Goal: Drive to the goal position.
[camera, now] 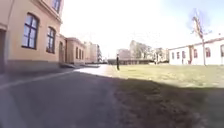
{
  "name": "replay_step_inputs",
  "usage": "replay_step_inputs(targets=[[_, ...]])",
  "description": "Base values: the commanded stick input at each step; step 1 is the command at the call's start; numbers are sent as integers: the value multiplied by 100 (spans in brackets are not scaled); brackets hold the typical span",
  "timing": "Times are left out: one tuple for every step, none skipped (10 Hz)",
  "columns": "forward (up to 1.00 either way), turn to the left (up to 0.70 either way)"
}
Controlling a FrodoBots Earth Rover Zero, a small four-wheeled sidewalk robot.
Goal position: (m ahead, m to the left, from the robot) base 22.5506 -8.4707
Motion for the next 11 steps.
replay_step_inputs(targets=[[85, 0], [85, 0], [85, 0], [85, 0], [85, 0], [85, 0], [85, 0], [85, 0], [85, 0], [85, 0], [85, 0]])
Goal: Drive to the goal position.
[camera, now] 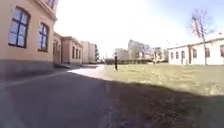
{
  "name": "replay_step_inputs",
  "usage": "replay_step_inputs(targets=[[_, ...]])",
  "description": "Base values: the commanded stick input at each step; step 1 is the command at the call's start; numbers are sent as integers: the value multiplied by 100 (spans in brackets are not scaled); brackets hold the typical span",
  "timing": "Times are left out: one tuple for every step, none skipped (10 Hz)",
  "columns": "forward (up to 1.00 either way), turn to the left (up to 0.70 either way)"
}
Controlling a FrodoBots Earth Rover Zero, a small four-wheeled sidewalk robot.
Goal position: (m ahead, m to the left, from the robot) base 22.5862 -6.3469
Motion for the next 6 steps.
replay_step_inputs(targets=[[85, 0], [85, 0], [85, 0], [85, 0], [85, 0], [85, 0]])
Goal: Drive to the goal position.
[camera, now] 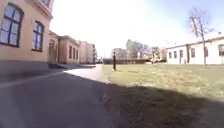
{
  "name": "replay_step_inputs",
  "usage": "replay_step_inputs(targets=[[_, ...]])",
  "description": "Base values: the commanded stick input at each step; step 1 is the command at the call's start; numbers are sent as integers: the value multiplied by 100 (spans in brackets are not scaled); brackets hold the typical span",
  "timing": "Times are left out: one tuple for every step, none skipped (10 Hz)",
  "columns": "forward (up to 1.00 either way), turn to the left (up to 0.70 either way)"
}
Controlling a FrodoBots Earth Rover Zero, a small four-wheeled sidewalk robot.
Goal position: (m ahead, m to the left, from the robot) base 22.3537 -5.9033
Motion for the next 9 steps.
replay_step_inputs(targets=[[85, 0], [85, 0], [85, 0], [85, 0], [85, 0], [85, 0], [85, 0], [85, 0], [85, 0]])
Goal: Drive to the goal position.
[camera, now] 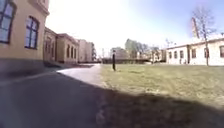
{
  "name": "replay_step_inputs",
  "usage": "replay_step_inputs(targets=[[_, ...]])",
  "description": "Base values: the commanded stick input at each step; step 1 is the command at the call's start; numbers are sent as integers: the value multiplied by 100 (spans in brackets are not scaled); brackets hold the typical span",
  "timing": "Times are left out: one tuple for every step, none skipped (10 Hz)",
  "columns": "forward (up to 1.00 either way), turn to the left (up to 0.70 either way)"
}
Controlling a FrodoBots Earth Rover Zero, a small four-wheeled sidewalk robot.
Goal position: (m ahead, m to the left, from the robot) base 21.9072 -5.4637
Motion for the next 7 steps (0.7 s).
replay_step_inputs(targets=[[85, 0], [85, 0], [85, 0], [85, 0], [85, 0], [85, 0], [85, 0]])
